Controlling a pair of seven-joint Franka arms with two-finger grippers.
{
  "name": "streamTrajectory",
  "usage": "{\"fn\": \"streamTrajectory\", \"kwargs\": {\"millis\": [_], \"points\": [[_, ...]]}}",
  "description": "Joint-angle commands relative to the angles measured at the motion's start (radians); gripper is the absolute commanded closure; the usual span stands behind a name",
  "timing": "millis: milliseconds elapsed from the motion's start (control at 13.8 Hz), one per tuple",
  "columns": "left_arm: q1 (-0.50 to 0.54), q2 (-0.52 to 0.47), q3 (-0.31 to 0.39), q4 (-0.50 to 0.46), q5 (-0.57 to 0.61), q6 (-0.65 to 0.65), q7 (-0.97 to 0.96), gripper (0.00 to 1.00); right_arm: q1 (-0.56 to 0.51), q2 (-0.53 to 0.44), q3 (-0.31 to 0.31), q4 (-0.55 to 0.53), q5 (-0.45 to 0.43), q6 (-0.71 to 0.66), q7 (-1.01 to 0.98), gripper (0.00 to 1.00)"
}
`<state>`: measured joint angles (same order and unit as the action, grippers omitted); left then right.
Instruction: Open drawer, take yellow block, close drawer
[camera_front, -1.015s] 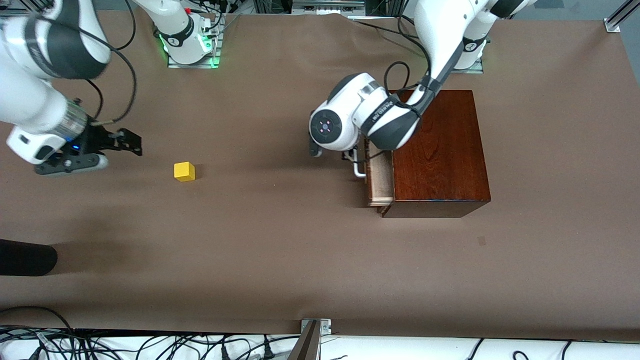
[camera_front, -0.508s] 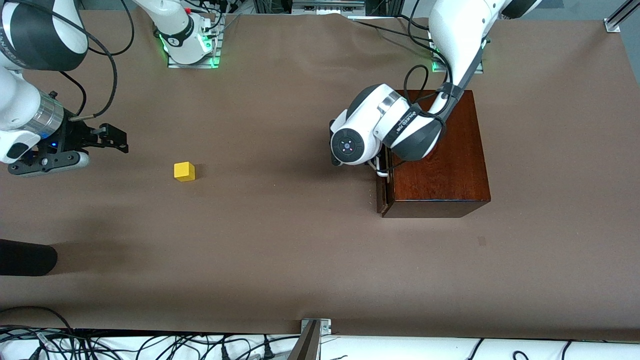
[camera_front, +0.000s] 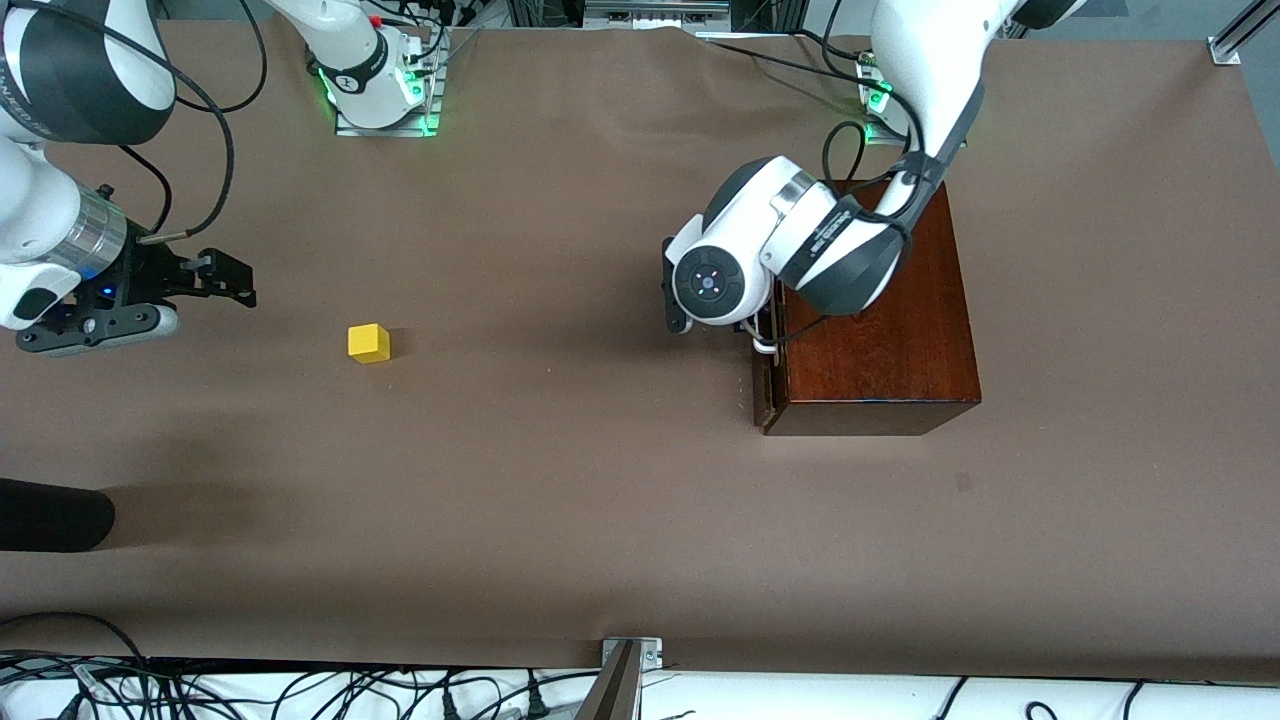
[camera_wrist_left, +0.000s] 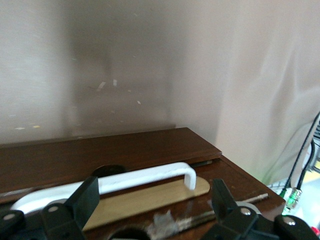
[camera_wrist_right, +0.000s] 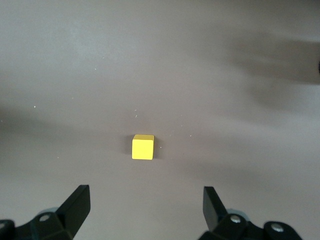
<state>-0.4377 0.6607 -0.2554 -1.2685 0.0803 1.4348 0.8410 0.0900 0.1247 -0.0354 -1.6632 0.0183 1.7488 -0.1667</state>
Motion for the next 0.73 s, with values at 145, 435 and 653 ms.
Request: {"fn": "streamTrajectory", "kwargs": {"millis": [145, 435, 653], "points": [[0.069, -0.043, 0.005, 0.151, 0.030, 0.012, 0.048, 0.00, -0.013, 0.012, 0.005, 0.031, -0.001, -0.020, -0.048, 0.00], [0.221, -0.049, 0.021, 0.183, 0.035, 0.057, 0.084, 0.00, -0.013, 0.012, 0.006, 0.031, -0.001, -0.020, -0.048, 0.00], [0.240, -0.156, 0.123, 0.073, 0.012, 0.145, 0.025, 0.00, -0.013, 0.012, 0.005, 0.031, 0.000, -0.020, -0.046, 0.00]]}}
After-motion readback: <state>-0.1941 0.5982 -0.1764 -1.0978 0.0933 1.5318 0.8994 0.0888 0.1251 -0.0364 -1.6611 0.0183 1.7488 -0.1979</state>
